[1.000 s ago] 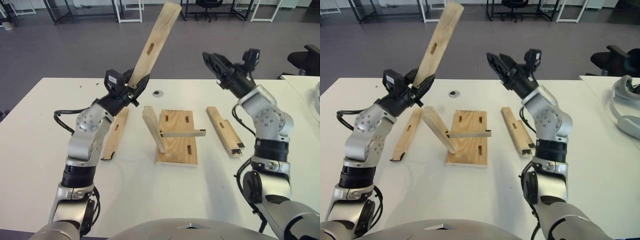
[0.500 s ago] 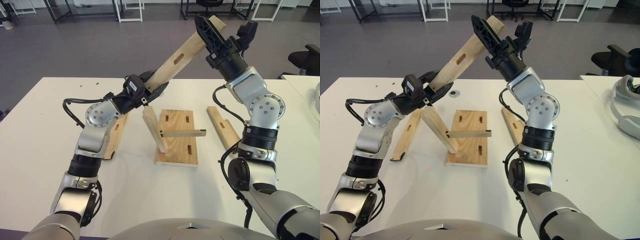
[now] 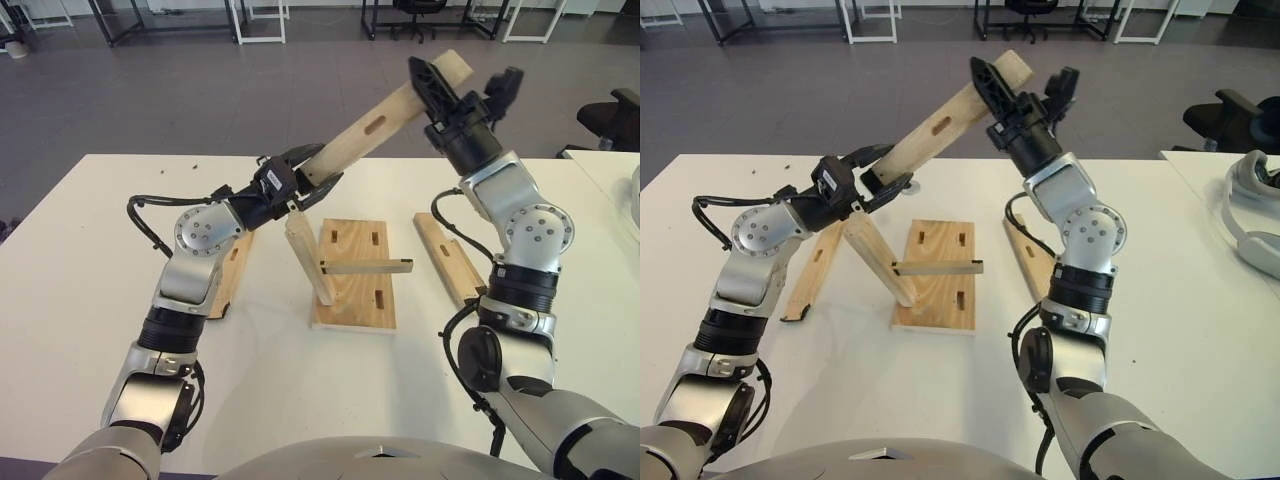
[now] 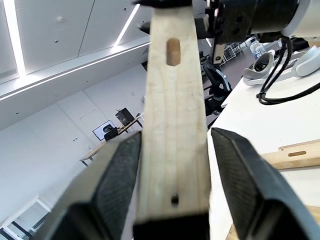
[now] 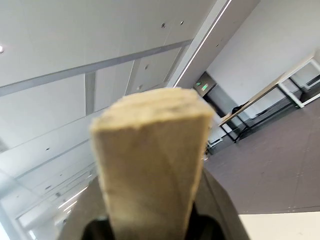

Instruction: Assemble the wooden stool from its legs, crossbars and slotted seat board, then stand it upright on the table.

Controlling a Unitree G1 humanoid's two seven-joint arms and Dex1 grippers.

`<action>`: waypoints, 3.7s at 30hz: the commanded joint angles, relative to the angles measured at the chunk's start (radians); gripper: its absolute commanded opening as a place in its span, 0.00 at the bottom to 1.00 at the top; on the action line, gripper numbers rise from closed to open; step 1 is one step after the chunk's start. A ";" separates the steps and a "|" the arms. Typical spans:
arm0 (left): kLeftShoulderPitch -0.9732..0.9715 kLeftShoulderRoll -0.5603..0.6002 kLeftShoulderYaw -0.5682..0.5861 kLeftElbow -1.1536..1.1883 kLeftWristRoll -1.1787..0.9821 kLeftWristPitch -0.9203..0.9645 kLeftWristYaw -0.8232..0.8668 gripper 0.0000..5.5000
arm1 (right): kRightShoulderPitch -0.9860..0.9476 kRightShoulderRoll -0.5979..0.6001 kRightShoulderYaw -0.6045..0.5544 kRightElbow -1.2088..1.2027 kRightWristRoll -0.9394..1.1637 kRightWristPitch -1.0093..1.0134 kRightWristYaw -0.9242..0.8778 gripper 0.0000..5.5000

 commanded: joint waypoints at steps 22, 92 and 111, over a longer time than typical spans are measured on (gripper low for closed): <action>0.567 -0.152 -0.032 -0.433 0.103 0.439 0.374 0.76 | 0.910 -0.050 0.051 -0.700 0.129 -0.051 -0.623 0.18; 0.112 -0.127 -0.243 0.248 0.197 0.450 0.144 0.76 | 0.704 -0.563 0.833 -0.141 -1.015 -0.438 0.690 0.51; 0.293 0.353 -0.100 0.126 0.106 0.093 -0.446 0.76 | 0.334 -0.590 0.632 0.325 -1.147 -0.657 0.564 0.51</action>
